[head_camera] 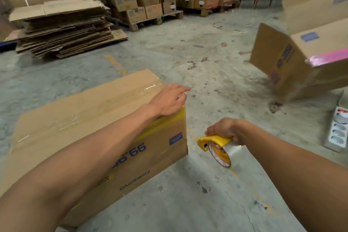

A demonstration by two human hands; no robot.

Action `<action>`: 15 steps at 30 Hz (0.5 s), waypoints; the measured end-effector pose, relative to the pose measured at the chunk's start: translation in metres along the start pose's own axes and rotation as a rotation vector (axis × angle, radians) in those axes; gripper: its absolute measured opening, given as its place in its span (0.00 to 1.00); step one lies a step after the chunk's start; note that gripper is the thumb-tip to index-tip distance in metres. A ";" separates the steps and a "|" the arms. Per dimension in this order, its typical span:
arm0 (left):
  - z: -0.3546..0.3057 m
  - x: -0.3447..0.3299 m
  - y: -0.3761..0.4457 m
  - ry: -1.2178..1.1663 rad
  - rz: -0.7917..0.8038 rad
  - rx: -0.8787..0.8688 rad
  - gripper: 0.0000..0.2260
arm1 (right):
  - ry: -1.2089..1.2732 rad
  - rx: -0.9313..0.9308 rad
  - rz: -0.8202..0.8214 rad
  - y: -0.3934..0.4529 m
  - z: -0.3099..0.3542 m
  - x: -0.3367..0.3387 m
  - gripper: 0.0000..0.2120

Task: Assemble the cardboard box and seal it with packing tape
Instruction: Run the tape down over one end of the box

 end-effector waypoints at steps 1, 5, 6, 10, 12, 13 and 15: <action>0.011 0.005 0.005 0.048 -0.022 0.025 0.22 | 0.012 0.008 -0.019 0.003 0.000 0.000 0.20; 0.060 0.007 0.009 0.190 0.058 0.193 0.25 | 0.056 0.048 -0.060 0.014 0.002 0.002 0.22; 0.065 0.005 0.008 0.189 0.076 0.203 0.25 | 0.071 0.056 -0.056 0.015 0.003 0.002 0.21; 0.068 0.008 0.015 0.205 0.114 0.221 0.25 | 0.077 0.088 -0.083 0.018 0.006 0.003 0.17; 0.068 0.010 0.021 0.202 0.140 0.229 0.25 | 0.068 0.108 -0.096 0.020 0.007 0.004 0.17; 0.068 0.010 0.022 0.192 0.161 0.218 0.26 | 0.059 0.123 -0.109 0.019 0.009 0.005 0.17; 0.067 0.009 0.017 0.139 0.216 0.174 0.27 | 0.090 0.185 -0.168 0.022 0.015 0.009 0.17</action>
Point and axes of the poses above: each hand's wrist, its own y-axis towards the middle knuckle, its own x-axis out of the back of the hand, z = x × y, the point moved 6 cm from there along y, towards the middle knuckle, and after that the axes turned 9 degrees about -z, right-handed, at the moved point
